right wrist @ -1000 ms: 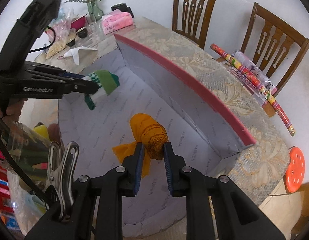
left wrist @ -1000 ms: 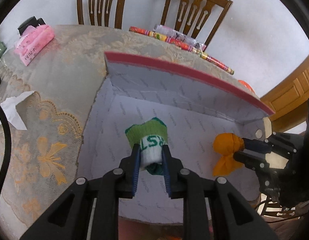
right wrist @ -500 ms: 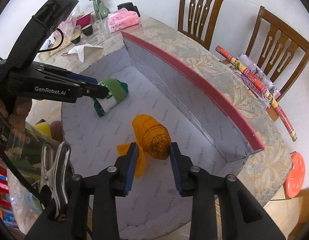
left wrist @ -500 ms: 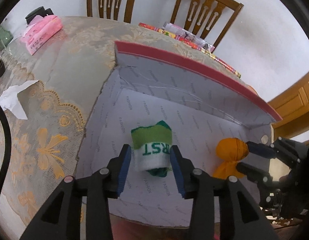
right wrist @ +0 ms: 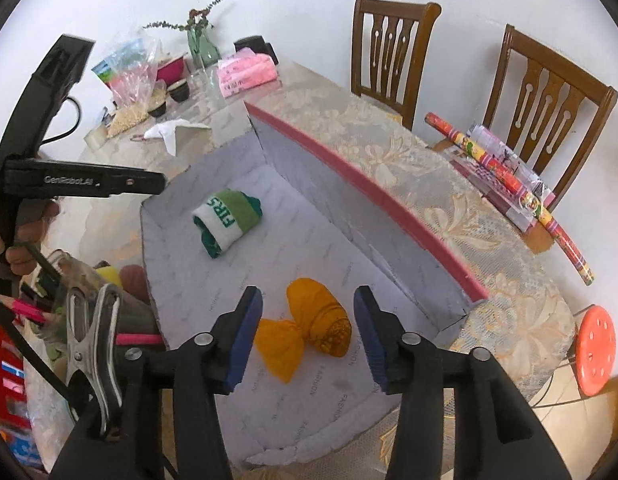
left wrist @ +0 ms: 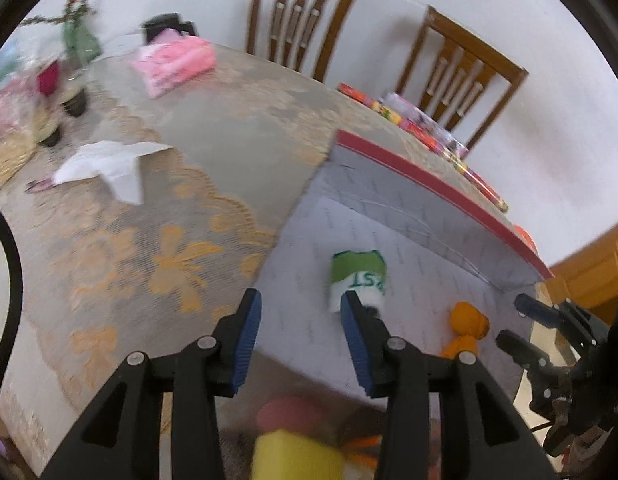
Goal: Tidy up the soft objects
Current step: 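Open both grippers to release the sock and bundle in the box, then grasp the green ribbon on the table with the left gripper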
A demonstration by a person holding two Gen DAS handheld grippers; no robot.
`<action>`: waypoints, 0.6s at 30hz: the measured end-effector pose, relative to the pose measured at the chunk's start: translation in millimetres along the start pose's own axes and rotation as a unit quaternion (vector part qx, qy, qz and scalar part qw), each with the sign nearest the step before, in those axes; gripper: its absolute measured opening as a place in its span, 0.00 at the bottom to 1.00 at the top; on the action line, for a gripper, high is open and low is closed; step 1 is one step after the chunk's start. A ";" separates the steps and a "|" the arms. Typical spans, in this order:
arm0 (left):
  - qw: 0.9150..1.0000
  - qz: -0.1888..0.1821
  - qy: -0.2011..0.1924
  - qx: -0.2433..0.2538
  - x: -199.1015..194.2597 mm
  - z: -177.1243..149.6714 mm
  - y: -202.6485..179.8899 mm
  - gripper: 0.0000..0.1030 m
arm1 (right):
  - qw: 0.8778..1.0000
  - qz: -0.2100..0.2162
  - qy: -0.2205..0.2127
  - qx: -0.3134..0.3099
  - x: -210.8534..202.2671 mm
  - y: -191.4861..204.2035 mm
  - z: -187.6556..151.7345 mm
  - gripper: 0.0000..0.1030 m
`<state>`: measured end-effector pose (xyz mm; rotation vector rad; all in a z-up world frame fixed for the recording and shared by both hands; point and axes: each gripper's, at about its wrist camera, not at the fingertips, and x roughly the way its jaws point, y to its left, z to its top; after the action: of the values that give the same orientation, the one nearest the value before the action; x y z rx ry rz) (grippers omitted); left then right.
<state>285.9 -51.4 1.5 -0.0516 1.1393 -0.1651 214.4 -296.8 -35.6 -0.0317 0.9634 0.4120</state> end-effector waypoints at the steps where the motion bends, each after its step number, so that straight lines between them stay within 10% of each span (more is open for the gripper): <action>1: 1.000 0.002 -0.003 -0.004 -6.1 -3.1 3.3 0.42 | 1.000 -0.003 -0.002 0.001 -2.0 0.6 -1.2 0.51; 18: 0.995 0.048 -0.030 -0.084 -103.8 -112.1 66.3 0.42 | 0.999 -0.020 -0.023 0.018 -57.9 47.2 -40.0 0.52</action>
<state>148.8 35.2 39.6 -0.1499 1.0913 0.0185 137.2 -280.5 -4.9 -0.0092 0.9230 0.3567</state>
